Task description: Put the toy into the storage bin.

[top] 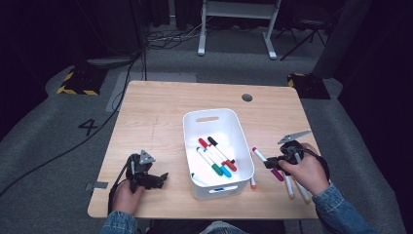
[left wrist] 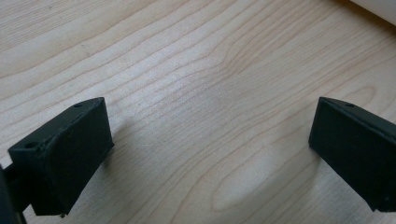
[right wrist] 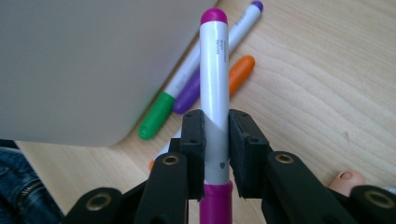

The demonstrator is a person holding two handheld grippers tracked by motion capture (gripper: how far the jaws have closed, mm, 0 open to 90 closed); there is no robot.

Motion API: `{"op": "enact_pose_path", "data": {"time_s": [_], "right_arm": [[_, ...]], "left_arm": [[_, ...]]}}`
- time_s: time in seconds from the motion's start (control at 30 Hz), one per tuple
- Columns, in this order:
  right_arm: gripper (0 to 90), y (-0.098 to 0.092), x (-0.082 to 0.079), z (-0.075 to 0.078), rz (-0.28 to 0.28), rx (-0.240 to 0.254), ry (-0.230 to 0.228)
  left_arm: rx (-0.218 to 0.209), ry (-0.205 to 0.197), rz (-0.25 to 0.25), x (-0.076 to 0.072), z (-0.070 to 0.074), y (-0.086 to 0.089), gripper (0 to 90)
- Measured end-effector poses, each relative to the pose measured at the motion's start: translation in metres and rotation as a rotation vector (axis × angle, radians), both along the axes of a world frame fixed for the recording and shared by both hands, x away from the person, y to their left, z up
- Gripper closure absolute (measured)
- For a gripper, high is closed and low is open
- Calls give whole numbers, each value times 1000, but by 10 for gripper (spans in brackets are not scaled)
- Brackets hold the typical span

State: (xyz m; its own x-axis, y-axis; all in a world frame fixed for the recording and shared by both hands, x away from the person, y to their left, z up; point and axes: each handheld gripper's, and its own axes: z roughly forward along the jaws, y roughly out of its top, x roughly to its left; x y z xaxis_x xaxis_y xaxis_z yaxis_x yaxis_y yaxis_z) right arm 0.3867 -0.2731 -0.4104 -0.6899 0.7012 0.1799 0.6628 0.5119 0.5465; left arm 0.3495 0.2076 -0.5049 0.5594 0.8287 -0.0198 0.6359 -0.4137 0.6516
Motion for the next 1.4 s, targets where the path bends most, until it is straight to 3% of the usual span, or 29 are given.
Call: {"op": "enact_pose_path", "data": {"time_s": [0.43,0.7,1.4], "right_arm": [[771,4,-2,38,28,65,-41],[771,17,-6,60,79,93,-73],[771,61,-8,83,178,109,-88]], "left_arm": [[1,2,-2,0,0,0,0],[1,1,-2,0,0,0,0],[3,-1,-1,0,0,0,0]]}}
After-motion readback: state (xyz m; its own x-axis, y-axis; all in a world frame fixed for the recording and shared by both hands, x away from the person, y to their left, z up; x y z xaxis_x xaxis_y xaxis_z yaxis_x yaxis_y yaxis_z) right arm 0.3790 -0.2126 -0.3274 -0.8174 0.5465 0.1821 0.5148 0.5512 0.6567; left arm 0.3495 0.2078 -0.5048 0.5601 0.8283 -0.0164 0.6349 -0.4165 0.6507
